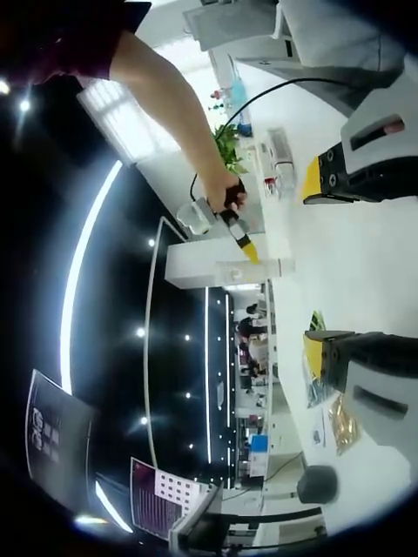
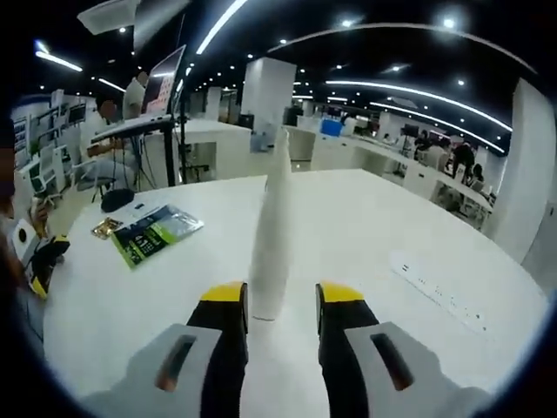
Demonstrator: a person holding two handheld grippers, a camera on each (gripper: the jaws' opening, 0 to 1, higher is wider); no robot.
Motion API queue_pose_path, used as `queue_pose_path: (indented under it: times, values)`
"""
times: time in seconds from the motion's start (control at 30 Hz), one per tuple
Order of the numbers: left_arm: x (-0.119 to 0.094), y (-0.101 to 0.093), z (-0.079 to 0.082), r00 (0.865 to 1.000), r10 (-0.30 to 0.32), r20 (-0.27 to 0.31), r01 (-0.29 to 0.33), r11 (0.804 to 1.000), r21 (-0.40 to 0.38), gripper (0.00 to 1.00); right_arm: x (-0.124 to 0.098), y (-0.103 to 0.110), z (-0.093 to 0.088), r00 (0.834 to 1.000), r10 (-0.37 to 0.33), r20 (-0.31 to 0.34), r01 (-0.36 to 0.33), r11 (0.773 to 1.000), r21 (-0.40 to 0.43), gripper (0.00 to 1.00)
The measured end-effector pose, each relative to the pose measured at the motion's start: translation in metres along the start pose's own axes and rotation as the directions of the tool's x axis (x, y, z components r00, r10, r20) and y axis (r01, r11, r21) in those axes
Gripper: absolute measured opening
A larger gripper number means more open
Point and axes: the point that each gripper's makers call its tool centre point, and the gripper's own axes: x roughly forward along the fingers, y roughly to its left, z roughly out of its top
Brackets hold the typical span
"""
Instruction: Arrange the skincare products in the storage area until every visible bottle or jar stands upright without overlapping.
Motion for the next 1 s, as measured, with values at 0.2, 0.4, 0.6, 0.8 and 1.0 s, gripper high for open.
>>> queue_pose_path:
  times: [0.2, 0.4, 0.6, 0.8, 1.0]
  values:
    - [-0.001, 0.0, 0.0, 1.0, -0.002, 0.001, 0.002, 1.0, 0.003, 0.6, 0.004, -0.002, 0.001, 1.0, -0.016, -0.004, 0.016, 1.0, -0.01, 0.27]
    - [-0.001, -0.001, 0.0, 1.0, -0.001, 0.0, 0.001, 1.0, 0.003, 0.6, 0.002, -0.008, -0.001, 1.0, -0.028, -0.008, 0.027, 1.0, -0.015, 0.26]
    - [-0.001, -0.001, 0.0, 1.0, -0.002, 0.0, 0.002, 1.0, 0.003, 0.6, -0.001, -0.016, -0.004, 0.999, -0.044, -0.017, 0.044, 0.999, -0.026, 0.25]
    - [-0.001, -0.001, 0.0, 1.0, -0.002, 0.001, 0.002, 1.0, 0.003, 0.6, -0.001, -0.022, -0.008, 0.998, -0.063, -0.026, 0.062, 0.998, -0.032, 0.24]
    - [0.0, -0.001, 0.001, 1.0, -0.002, 0.002, 0.002, 1.0, 0.0, 0.6, 0.0, -0.026, -0.01, 0.997, -0.068, -0.028, 0.068, 0.997, -0.024, 0.23]
